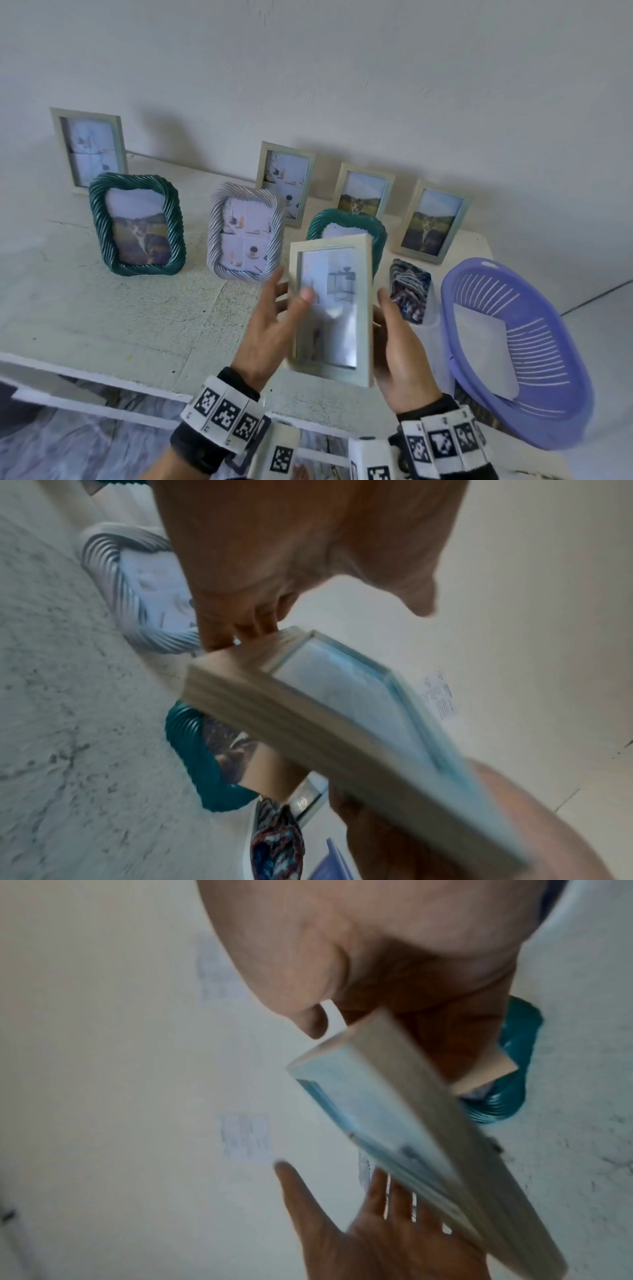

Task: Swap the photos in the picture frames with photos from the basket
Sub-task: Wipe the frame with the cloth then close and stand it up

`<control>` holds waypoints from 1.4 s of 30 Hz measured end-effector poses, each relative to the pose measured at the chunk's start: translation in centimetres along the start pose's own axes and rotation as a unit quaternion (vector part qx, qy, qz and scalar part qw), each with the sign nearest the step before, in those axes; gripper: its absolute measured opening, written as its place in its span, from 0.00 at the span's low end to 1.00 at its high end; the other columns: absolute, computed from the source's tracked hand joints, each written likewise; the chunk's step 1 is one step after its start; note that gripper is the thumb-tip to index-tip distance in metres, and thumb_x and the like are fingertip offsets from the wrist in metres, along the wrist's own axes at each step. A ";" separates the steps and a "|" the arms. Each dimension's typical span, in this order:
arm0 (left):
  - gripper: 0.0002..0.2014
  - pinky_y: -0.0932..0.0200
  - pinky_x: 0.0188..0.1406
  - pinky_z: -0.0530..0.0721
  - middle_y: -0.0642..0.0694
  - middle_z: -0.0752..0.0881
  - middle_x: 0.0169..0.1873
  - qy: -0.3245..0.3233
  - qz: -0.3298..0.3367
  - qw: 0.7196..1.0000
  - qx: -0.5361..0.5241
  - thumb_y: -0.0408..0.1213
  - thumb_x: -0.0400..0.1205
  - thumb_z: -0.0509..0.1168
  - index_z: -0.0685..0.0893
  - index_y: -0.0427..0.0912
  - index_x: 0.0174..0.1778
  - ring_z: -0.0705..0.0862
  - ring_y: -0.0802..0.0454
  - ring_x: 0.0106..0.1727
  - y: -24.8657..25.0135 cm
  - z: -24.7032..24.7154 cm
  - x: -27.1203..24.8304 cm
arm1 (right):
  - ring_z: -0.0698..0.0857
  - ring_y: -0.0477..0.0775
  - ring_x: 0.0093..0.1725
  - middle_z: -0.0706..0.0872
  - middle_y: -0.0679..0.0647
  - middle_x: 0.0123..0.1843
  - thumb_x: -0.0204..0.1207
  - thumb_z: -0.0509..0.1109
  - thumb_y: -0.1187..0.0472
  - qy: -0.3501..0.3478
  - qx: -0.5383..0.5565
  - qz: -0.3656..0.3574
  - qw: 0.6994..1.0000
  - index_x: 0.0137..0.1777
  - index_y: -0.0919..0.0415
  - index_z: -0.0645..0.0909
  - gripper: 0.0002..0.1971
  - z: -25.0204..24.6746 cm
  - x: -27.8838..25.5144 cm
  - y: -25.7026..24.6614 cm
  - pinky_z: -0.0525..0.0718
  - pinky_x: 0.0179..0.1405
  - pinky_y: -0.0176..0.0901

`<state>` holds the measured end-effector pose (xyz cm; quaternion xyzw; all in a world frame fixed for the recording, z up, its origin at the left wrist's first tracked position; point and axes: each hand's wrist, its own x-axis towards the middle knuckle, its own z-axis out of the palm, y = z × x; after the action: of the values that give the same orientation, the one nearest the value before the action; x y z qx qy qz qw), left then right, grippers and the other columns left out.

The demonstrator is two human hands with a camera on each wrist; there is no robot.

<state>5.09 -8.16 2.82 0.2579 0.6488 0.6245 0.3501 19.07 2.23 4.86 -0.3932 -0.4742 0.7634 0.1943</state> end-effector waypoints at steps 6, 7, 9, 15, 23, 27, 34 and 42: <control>0.33 0.37 0.53 0.88 0.40 0.91 0.52 -0.040 -0.098 0.992 -0.072 0.68 0.80 0.45 0.84 0.52 0.65 0.90 0.42 0.54 2.5 0.2 0.8 | 0.78 0.72 0.69 0.81 0.68 0.69 0.78 0.62 0.35 -0.054 0.117 0.081 0.988 0.71 0.53 0.81 0.29 -2.3 1.9 -0.1 0.72 0.72 0.72; 0.34 0.37 0.52 0.88 0.40 0.91 0.51 -0.052 -0.110 0.990 -0.069 0.68 0.81 0.43 0.84 0.53 0.65 0.90 0.41 0.53 3.0 0.2 0.9 | 0.76 0.75 0.70 0.78 0.71 0.71 0.75 0.67 0.33 -0.056 0.109 0.084 0.989 0.71 0.53 0.81 0.31 -2.3 2.2 0.1 0.66 0.72 0.76; 0.36 0.33 0.53 0.87 0.40 0.91 0.52 -0.071 -0.130 0.987 -0.069 0.69 0.80 0.39 0.84 0.54 0.65 0.90 0.40 0.54 3.4 0.2 1.3 | 0.73 0.78 0.68 0.72 0.78 0.72 0.68 0.72 0.32 -0.050 0.100 0.079 0.991 0.70 0.53 0.81 0.35 -2.0 2.3 0.3 0.60 0.72 0.80; 0.33 0.38 0.56 0.87 0.45 0.92 0.52 -0.069 -0.122 0.989 -0.050 0.70 0.79 0.41 0.83 0.59 0.62 0.90 0.45 0.54 3.9 0.0 1.9 | 0.85 0.61 0.46 0.87 0.63 0.46 0.83 0.62 0.43 -0.027 -0.082 -0.024 0.996 0.51 0.56 0.89 0.19 -2.2 2.4 -1.5 0.87 0.47 0.59; 0.26 0.41 0.67 0.81 0.55 0.88 0.62 -0.051 -0.075 0.994 -0.059 0.68 0.80 0.46 0.83 0.65 0.61 0.86 0.54 0.64 3.5 -2.2 3.3 | 0.78 0.70 0.58 0.79 0.67 0.61 0.79 0.65 0.58 0.258 -0.604 -0.170 0.735 0.66 0.63 0.75 0.18 -6.6 10.3 -1.1 0.78 0.57 0.56; 0.38 0.39 0.80 0.66 0.59 0.75 0.76 -0.057 -0.054 0.996 -0.050 0.79 0.74 0.51 0.70 0.64 0.78 0.72 0.56 0.78 3.1 -4.1 4.6 | 0.68 0.73 0.71 0.65 0.67 0.76 0.79 0.63 0.47 0.245 -0.700 0.026 0.671 0.78 0.54 0.64 0.29 -7.0 13.7 -1.0 0.73 0.68 0.62; 0.14 0.73 0.61 0.76 0.81 0.84 0.48 -0.053 -0.048 0.997 -0.030 0.59 0.85 0.46 0.76 0.79 0.56 0.80 0.83 0.54 3.4 -6.0 5.6 | 0.79 0.72 0.62 0.75 0.65 0.66 0.82 0.60 0.63 0.275 -0.689 0.003 0.671 0.73 0.58 0.74 0.19 -6.6 14.3 -1.2 0.79 0.60 0.57; 0.29 0.39 0.54 0.86 0.36 0.90 0.48 -0.053 -0.095 0.993 -0.052 0.72 0.74 0.59 0.89 0.48 0.36 0.89 0.37 0.48 2.1 -7.0 6.5 | 0.75 0.55 0.40 0.73 0.61 0.52 0.75 0.69 0.68 0.323 -0.575 -0.303 0.688 0.65 0.58 0.83 0.18 -0.9 3.3 -4.0 0.75 0.33 0.35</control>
<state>-4.65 -7.38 3.91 0.2091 0.6179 0.6065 0.4546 17.39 6.88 6.81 -0.4856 -0.8213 0.0667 0.2919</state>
